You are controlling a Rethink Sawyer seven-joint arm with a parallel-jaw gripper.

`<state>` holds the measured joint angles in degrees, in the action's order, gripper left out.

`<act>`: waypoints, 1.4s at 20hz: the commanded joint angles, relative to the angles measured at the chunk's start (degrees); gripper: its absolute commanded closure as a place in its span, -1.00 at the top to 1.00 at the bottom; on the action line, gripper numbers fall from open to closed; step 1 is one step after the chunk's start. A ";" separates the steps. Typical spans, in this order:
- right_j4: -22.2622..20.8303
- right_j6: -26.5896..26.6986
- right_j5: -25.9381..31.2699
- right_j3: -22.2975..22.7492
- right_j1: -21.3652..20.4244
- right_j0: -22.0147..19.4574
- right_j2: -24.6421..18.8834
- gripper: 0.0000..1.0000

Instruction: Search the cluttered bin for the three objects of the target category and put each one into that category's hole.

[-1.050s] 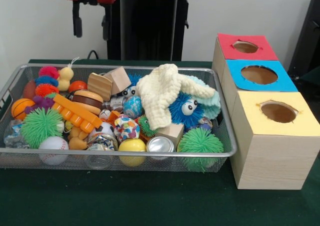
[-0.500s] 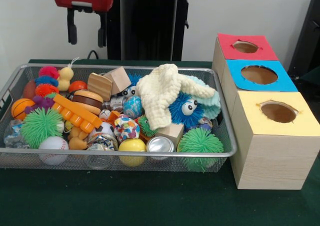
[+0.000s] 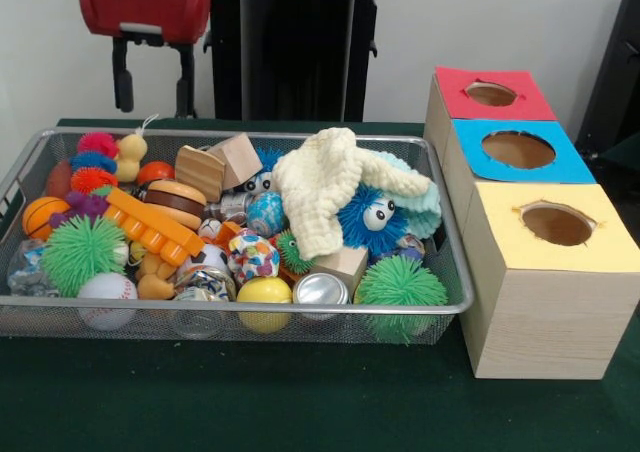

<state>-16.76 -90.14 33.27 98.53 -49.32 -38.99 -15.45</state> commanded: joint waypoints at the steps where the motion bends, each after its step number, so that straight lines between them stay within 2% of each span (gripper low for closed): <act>1: -4.96 13.15 8.07 -7.31 4.84 -2.75 -5.93 1.00; 11: -6.36 17.96 10.85 -12.03 8.70 -6.79 -9.60 1.00; 17: -8.18 19.02 12.39 -15.29 11.13 -8.10 -11.75 1.00; 28: -10.05 14.74 12.25 -13.55 9.51 -7.90 -12.80 1.00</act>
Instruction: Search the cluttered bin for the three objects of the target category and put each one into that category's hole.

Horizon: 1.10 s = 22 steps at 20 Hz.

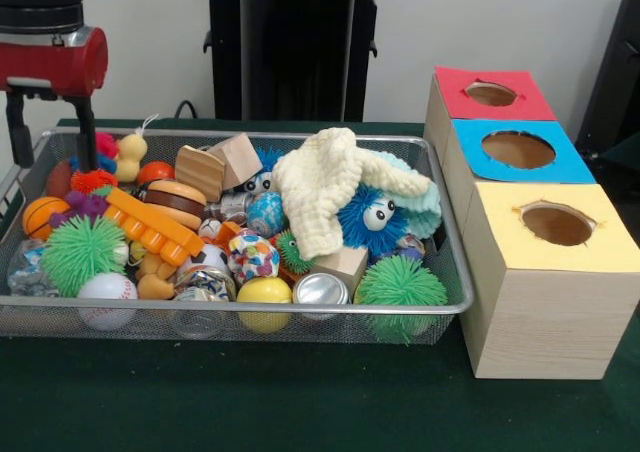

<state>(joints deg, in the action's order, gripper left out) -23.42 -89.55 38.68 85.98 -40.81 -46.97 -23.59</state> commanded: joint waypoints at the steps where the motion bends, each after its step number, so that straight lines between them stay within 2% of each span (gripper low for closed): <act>1: -3.45 13.93 6.85 -0.99 0.97 0.13 -4.76 1.00; 10: -3.53 12.57 6.06 -1.85 2.89 0.69 -5.59 1.00; 22: -4.22 10.99 3.66 0.41 1.12 0.73 -5.57 1.00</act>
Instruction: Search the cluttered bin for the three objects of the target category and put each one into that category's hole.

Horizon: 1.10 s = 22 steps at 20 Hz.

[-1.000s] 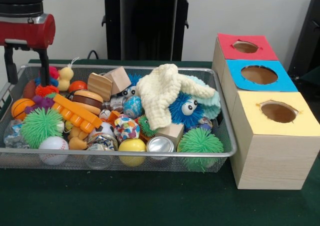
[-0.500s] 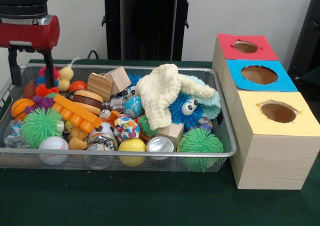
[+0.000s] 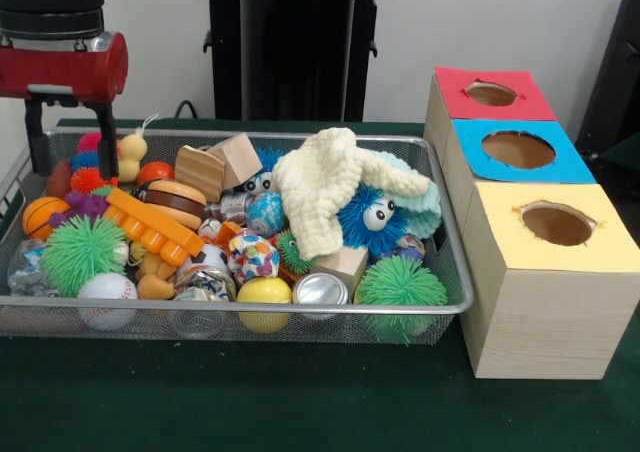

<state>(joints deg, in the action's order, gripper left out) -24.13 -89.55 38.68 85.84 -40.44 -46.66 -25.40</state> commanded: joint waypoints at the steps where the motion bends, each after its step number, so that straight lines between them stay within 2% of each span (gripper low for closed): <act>1: -3.47 11.08 3.75 0.59 0.74 0.33 -3.80 1.00; 22: -3.46 10.00 3.10 2.01 0.66 -0.07 -3.61 1.00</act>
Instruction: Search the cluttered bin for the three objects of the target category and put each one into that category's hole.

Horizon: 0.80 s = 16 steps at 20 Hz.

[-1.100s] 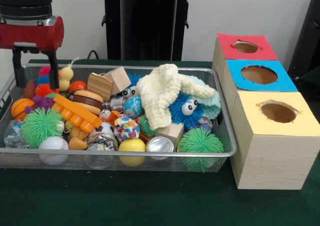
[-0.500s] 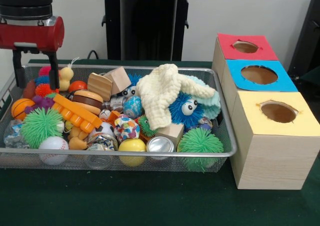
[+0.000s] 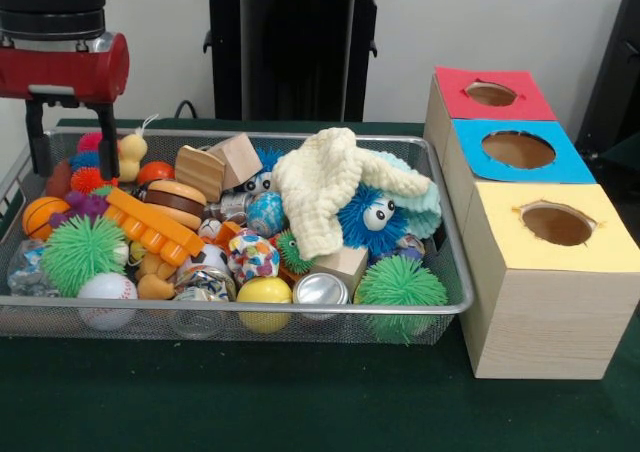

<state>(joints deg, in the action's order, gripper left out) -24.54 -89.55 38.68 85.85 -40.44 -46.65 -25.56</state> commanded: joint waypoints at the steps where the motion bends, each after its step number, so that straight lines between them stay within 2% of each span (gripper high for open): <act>1: -3.06 9.97 3.16 2.04 0.68 -0.04 -3.41 1.00; 4: -3.32 9.86 3.07 1.99 1.18 0.10 -3.21 1.00; 11: -6.18 9.67 -2.07 -1.38 9.53 0.58 -3.00 1.00; 16: -7.02 9.51 -2.61 -2.71 11.60 0.44 -3.17 1.00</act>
<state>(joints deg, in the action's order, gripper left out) -26.59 -89.55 38.65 85.00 -35.04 -46.63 -25.58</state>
